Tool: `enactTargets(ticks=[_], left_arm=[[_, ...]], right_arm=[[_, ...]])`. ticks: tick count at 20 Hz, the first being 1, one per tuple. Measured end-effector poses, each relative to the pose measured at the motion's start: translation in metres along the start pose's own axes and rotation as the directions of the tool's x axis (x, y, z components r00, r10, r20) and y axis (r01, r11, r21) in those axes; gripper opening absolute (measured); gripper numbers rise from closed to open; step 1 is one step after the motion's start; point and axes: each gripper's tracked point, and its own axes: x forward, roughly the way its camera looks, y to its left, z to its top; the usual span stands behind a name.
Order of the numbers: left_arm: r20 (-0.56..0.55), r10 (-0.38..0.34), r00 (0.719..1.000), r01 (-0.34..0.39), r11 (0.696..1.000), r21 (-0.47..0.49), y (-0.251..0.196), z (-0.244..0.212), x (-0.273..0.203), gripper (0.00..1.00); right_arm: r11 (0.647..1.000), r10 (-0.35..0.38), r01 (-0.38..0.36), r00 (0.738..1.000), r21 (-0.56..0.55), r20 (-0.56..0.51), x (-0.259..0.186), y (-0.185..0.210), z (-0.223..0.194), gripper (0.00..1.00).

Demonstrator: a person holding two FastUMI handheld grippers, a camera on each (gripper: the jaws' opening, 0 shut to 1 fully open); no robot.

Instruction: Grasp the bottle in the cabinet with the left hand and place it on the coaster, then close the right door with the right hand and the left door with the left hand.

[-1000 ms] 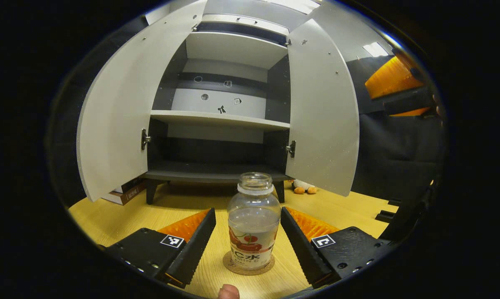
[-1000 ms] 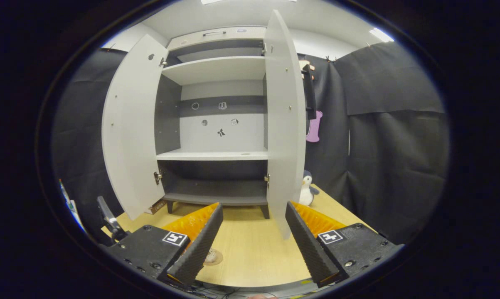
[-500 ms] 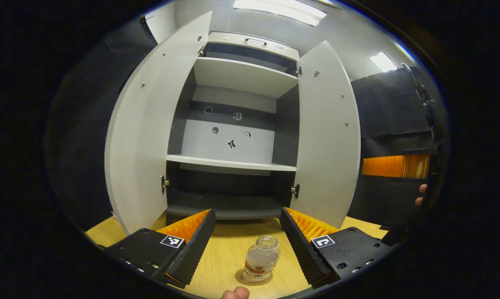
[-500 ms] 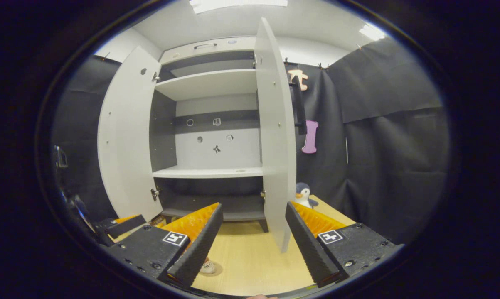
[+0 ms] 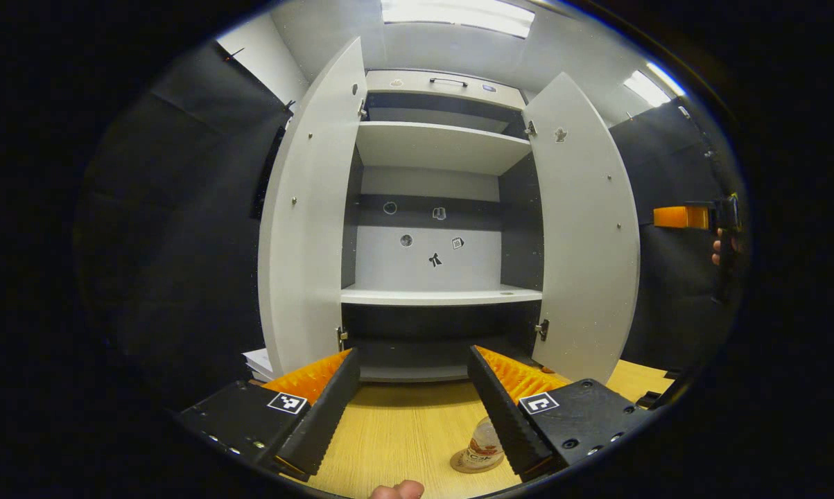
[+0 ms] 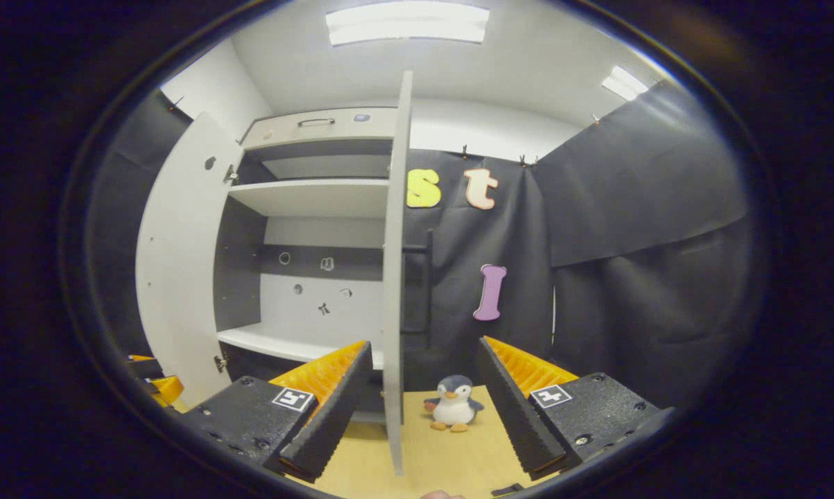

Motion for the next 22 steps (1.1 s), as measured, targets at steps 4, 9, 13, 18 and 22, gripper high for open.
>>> enactTargets(ticks=[4,9,13,18,22], left_arm=[[0.022,0.012,1.0,-0.012,1.0,-0.009,0.0,0.008,-0.008,0.95],[0.018,0.016,1.0,-0.016,1.0,-0.018,0.0,0.006,-0.012,0.99],[0.016,0.032,0.999,-0.031,0.999,-0.009,0.005,0.007,-0.011,0.95],[0.023,0.042,0.999,-0.041,0.999,-0.025,0.011,0.009,-0.01,0.91],[0.033,0.05,0.998,-0.05,0.999,-0.013,0.015,0.011,-0.015,0.95]], right_arm=[[1.0,-0.006,0.006,0.999,0.008,-0.032,0.05,-0.027,0.012,0.94],[0.999,-0.018,0.02,0.998,0.025,-0.056,0.09,-0.037,0.013,0.98],[1.0,0.013,-0.014,0.998,-0.017,-0.062,0.088,-0.026,0.015,0.98],[0.997,0.072,-0.075,0.995,-0.032,-0.067,0.082,0.003,0.018,0.98],[0.991,0.12,-0.124,0.991,-0.053,-0.063,0.076,0.042,0.018,0.98]])
